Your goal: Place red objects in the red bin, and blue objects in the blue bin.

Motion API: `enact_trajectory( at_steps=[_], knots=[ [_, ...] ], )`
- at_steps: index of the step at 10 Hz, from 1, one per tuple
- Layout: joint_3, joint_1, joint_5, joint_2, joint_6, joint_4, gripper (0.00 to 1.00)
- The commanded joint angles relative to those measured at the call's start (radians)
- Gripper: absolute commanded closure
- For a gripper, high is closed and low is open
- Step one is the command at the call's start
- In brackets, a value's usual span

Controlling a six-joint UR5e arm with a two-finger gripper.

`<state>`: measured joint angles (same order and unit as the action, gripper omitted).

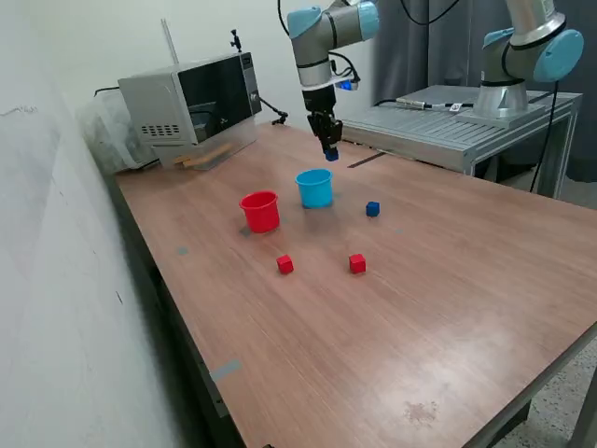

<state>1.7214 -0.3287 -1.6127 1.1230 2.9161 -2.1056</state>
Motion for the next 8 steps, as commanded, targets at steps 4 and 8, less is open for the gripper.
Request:
enact_trajectory(
  at_steps=[4,8],
  knots=[
    [-0.034,0.030,0.000,-0.009,-0.009,-0.002,1.00],
    [-0.059,0.022,0.000,-0.017,-0.009,-0.002,1.00]
  ],
)
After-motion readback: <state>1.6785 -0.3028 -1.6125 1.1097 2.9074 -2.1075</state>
